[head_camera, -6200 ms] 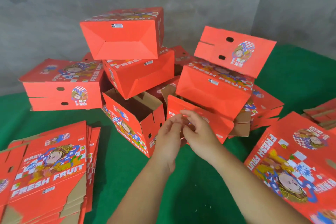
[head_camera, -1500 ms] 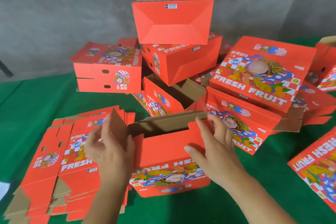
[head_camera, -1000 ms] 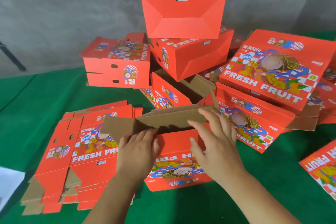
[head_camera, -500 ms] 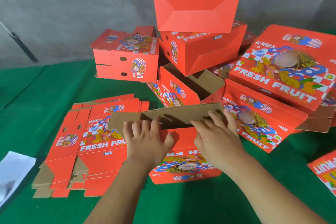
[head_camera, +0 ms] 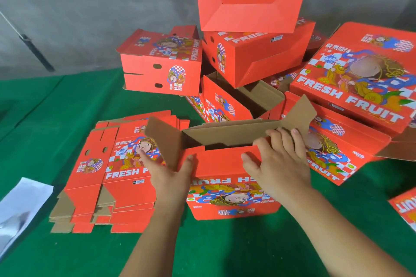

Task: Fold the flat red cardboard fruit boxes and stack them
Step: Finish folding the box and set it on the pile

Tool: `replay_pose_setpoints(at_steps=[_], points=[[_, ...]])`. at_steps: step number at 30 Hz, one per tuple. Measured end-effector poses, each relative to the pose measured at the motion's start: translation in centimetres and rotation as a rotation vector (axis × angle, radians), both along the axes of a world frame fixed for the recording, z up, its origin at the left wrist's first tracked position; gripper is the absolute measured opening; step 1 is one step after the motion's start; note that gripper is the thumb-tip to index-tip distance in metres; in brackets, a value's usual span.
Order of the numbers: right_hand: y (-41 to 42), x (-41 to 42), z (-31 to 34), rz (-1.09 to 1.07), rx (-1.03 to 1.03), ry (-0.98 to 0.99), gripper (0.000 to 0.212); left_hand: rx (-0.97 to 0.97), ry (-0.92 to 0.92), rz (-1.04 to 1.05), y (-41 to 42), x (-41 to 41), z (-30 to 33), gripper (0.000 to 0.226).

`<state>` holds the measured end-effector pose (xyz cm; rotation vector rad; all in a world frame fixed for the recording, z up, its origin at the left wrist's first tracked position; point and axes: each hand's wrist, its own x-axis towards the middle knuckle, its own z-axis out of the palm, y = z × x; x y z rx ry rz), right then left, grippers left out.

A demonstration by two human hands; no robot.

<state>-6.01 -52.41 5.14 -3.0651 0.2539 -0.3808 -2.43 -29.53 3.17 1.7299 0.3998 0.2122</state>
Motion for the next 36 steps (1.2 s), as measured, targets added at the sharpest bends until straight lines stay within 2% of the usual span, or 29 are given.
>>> replay_pose_setpoints(at_steps=[1, 2, 4, 6, 7, 9, 12, 15, 17, 19, 21, 22, 24, 26, 29, 32, 36], points=[[0.0, -0.1, 0.1, 0.000, 0.016, 0.028, 0.064, -0.119, 0.036, -0.038, -0.1, -0.2, -0.2, 0.120], [-0.1, -0.1, 0.1, 0.008, 0.039, 0.058, 0.068, -0.106, 0.011, -0.073, -0.1, -0.4, -0.4, 0.102], [-0.3, 0.4, 0.1, 0.076, 0.101, 0.106, 0.075, 0.171, -0.111, -0.120, -0.1, -0.6, -0.2, 0.063], [-0.4, 1.2, 0.1, 0.194, 0.186, 0.145, 0.082, 0.456, -0.274, -0.180, 0.0, -0.7, -0.5, 0.065], [-0.5, 1.7, 0.2, 0.242, 0.223, 0.148, 0.089, 0.535, -0.322, -0.208, 0.1, -0.7, -0.5, 0.069], [-0.5, 2.3, 0.2, 0.283, 0.261, 0.140, 0.097, 0.629, -0.373, -0.230, 0.4, -1.0, -0.7, 0.070], [-0.5, 2.5, -0.5, 0.223, 0.248, 0.175, 0.094, 0.750, -0.487, -0.278, 0.8, -1.4, -0.7, 0.067], [-0.4, 2.4, -1.2, 0.177, 0.227, 0.165, 0.093, 0.812, -0.490, -0.360, 1.5, -1.7, -0.7, 0.048], [0.0, 2.3, -1.2, 0.170, 0.221, 0.145, 0.091, 0.847, -0.390, -0.455, 1.8, -1.7, 0.0, 0.041], [0.3, 1.9, -0.7, 0.151, 0.203, 0.046, 0.086, 0.986, -0.213, -0.470, 1.5, -0.7, 1.2, 0.051], [0.3, 1.3, -0.2, 0.177, 0.207, -0.135, 0.069, 1.250, -0.069, -0.422, 0.5, 0.9, 2.2, 0.058], [0.1, 0.9, -0.2, 0.219, 0.213, -0.239, 0.059, 1.315, -0.017, -0.422, -0.1, 1.6, 2.5, 0.061], [-0.3, 0.4, -0.6, 0.212, 0.228, -0.417, 0.053, 1.278, 0.059, -0.448, -0.9, 2.8, 2.8, 0.070], [-0.6, 0.0, -0.7, 0.049, 0.263, -0.518, 0.067, 1.231, 0.114, -0.473, -1.1, 3.8, 2.5, 0.079], [-0.9, -0.3, -0.8, -0.060, 0.321, -0.467, 0.089, 1.228, 0.134, -0.492, -0.8, 4.6, 1.8, 0.084], [-1.4, -0.4, -1.2, -0.002, 0.364, -0.411, 0.090, 1.189, 0.140, -0.486, -0.9, 5.1, 1.5, 0.089], [-1.2, -0.1, -1.8, 0.004, 0.387, -0.544, 0.087, 1.180, 0.165, -0.475, -1.2, 5.4, 1.6, 0.097]])
